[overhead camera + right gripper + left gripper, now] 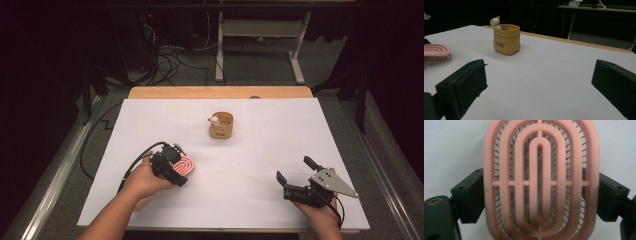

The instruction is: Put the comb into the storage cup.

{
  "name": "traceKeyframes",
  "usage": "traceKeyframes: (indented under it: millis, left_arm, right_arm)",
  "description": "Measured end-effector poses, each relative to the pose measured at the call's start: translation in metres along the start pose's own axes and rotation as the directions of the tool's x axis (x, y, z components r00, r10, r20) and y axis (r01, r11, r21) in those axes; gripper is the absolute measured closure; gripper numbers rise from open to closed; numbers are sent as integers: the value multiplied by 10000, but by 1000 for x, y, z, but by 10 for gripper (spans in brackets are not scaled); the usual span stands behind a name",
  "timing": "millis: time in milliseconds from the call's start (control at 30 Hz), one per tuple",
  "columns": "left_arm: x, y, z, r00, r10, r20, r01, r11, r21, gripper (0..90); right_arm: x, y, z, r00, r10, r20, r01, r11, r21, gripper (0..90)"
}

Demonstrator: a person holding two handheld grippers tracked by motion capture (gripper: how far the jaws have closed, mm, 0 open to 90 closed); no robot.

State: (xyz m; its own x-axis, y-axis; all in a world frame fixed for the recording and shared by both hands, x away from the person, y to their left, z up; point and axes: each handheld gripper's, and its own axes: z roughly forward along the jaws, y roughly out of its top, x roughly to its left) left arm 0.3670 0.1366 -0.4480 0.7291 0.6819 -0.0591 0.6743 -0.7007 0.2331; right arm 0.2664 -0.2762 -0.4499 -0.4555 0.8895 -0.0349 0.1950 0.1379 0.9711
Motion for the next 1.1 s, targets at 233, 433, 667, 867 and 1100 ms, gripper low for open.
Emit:
traceKeyframes:
  millis: [233, 433, 667, 867, 1100]
  left_arm:
    - [0, 6, 5, 9999, 143, -28, -141, 9980, 621, 159]
    - [2, 7, 7, 9998, -6, 212, -8, 9977, 678, 142]
    - [0, 8, 9, 9998, -39, 194, 24, 9972, 749, 107]
    - [0, 10, 11, 9992, -109, 377, 76, 9962, 870, 63]
    - [-1, 13, 10, 9994, -236, 260, 207, 9941, 1062, 46]
  right_arm:
    - [0, 1, -2, 10000, -12, 52, 12, 10000, -62, 5]
    - [0, 1, -2, 10000, -22, 44, 22, 10000, -70, 5]
    - [-1, 0, -2, 10000, 50, 77, -50, 10000, -37, 5]
    - [-1, 0, -2, 10000, 67, 55, -67, 10000, -27, 5]
    - [-1, 0, -2, 9999, 77, 67, -77, 10000, -27, 5]
